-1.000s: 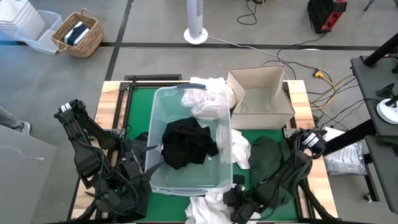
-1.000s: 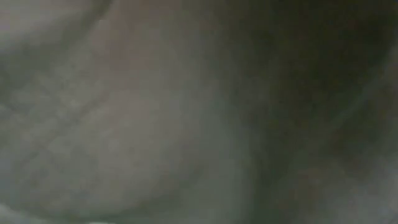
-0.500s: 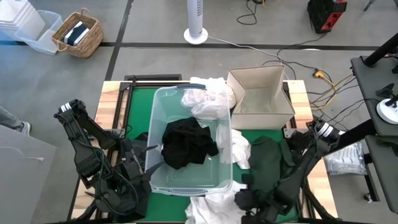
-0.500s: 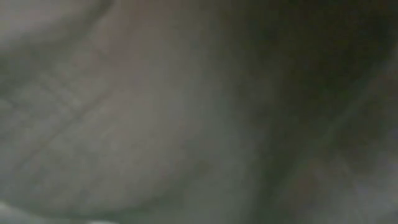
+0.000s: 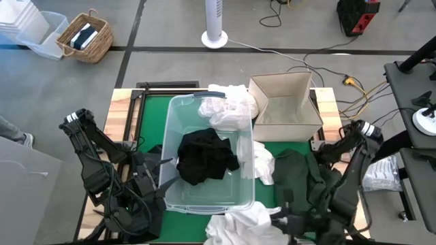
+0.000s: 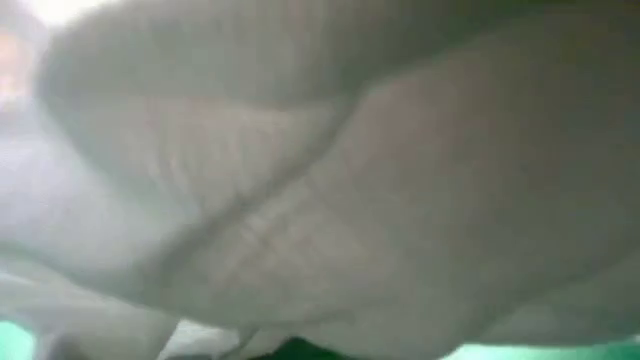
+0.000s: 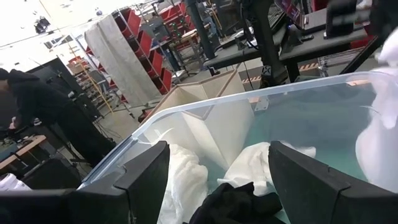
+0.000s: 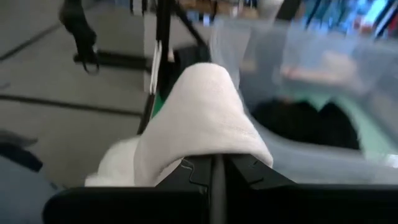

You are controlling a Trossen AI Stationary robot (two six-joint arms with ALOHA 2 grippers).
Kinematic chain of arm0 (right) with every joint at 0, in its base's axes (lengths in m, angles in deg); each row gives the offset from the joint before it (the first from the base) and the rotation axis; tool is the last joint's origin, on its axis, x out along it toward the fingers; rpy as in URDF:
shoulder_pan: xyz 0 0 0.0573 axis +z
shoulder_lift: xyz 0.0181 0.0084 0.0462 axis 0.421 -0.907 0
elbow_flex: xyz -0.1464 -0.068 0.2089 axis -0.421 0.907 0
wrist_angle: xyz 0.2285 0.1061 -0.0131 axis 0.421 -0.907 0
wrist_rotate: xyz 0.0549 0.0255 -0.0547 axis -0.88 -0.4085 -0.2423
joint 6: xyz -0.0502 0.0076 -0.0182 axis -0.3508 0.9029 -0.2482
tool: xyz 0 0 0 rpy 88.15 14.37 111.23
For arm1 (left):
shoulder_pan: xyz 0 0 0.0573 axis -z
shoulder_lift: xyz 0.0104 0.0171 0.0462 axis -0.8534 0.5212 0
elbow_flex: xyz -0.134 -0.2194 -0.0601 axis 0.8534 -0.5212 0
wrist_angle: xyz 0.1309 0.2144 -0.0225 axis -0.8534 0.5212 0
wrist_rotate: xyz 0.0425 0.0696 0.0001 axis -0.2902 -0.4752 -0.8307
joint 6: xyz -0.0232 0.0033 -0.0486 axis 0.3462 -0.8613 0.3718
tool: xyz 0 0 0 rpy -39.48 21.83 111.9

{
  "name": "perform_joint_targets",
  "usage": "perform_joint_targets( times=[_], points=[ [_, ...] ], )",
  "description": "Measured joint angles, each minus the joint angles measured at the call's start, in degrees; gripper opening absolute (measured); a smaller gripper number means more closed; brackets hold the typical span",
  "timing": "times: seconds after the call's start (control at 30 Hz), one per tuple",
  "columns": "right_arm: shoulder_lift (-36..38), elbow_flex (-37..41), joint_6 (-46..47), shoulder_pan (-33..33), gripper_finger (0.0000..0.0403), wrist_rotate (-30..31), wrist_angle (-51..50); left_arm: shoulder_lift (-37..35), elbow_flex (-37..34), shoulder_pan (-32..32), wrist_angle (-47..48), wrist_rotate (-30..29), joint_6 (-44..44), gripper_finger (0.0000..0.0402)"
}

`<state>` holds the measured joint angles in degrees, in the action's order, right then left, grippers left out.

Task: Sort clothes
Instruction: Put the white polo shirt into the laundry organizer

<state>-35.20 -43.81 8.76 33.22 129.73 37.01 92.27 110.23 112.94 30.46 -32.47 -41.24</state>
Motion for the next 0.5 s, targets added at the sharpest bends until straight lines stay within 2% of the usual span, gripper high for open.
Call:
perform_joint_targets(
  times=[0.27, 0.5],
  points=[
    [5.1, 0.0, -26.0, 0.4, 0.0009, 0.6, 17.4, 0.0, 0.0, 0.0, 0.0, -3.2, -0.1, 0.0249],
    [9.2, -0.9, -44.2, 0.4, 0.0009, -6.6, 30.1, -0.1, 1.7, 0.0, 0.0, -3.7, -1.7, 0.0249]
  ],
)
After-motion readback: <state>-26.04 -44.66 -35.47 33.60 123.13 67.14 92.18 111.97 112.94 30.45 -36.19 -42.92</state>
